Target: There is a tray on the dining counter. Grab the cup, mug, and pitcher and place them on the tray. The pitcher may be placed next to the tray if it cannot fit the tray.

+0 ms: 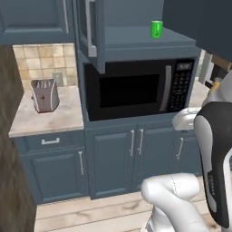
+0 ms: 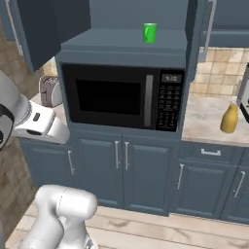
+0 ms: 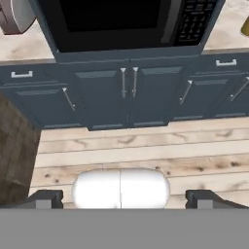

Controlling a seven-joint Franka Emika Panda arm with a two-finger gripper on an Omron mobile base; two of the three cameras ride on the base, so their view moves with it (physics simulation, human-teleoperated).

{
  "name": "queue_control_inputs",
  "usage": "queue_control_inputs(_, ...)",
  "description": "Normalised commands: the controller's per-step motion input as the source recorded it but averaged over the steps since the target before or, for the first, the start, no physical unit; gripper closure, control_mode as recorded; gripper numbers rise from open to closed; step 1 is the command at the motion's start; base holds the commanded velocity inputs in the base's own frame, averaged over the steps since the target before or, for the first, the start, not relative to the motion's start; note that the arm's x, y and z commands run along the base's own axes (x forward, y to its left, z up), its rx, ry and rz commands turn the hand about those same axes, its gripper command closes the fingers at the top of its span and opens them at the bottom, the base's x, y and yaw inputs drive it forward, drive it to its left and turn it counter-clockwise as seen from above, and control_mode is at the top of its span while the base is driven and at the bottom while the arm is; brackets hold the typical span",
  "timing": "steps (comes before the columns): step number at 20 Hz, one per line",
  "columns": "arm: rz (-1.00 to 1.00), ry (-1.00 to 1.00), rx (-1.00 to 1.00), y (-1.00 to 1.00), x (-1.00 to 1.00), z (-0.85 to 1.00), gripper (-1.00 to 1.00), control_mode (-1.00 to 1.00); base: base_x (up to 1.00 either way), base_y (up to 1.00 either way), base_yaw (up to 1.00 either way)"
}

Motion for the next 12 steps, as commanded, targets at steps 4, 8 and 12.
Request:
queue_control_inputs(4, 0.00, 0.00, 0.00, 0.00, 0.00, 0.00, -1.00, 1.00, 0.76, -0.46, 0.00)
queue_control_inputs(8, 0.00, 0.00, 0.00, 0.00, 0.00, 0.00, -1.00, 1.00, 0.84, -0.41, 0.00)
queue_control_inputs(12, 0.00, 0.00, 0.00, 0.00, 0.00, 0.00, -1.00, 1.00, 0.73, -0.38, 0.00)
